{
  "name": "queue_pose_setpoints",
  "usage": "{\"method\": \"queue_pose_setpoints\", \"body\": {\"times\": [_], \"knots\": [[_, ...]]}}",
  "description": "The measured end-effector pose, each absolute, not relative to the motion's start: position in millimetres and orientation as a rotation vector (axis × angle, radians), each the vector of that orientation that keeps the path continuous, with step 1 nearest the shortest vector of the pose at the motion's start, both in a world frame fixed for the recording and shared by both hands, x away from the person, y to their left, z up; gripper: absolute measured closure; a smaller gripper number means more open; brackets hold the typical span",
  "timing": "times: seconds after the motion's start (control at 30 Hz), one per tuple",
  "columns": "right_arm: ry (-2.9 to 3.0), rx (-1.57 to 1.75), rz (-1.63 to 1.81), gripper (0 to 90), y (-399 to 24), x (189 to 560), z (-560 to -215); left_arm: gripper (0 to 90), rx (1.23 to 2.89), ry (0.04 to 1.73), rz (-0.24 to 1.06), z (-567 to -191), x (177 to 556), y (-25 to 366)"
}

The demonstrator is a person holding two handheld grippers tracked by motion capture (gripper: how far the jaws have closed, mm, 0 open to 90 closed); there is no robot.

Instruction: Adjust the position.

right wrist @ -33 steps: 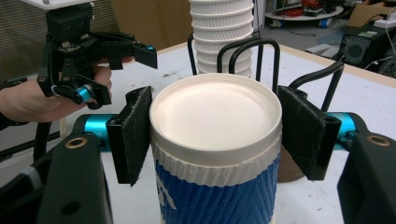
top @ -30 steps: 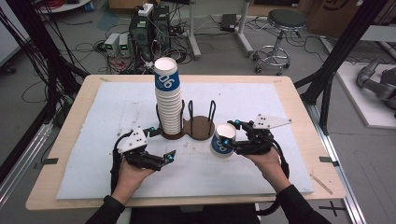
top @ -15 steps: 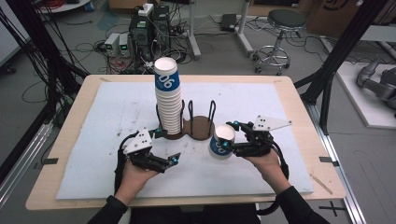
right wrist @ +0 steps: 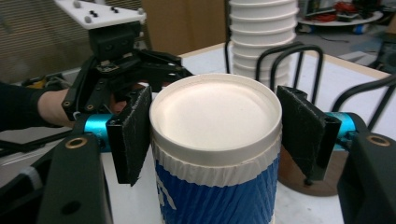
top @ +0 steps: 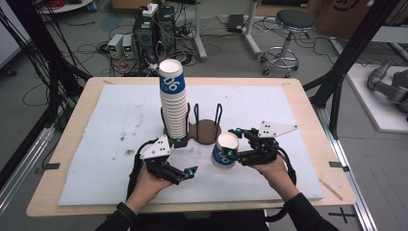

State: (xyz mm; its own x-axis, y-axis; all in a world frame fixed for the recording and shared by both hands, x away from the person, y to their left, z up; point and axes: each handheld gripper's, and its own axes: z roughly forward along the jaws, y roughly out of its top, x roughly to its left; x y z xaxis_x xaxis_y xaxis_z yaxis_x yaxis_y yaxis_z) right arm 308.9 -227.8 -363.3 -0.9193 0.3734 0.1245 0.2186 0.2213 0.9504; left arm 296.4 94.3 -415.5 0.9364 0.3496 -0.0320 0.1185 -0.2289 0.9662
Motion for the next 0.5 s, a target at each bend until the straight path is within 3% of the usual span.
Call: {"method": "queue_pose_setpoints", "body": {"times": [0.5], "knots": [[2.427, 0.452, 1.85, 31.2, -213, 300, -366, 6.9, 1.811, 0.254, 0.12, -417, 293, 65]]}}
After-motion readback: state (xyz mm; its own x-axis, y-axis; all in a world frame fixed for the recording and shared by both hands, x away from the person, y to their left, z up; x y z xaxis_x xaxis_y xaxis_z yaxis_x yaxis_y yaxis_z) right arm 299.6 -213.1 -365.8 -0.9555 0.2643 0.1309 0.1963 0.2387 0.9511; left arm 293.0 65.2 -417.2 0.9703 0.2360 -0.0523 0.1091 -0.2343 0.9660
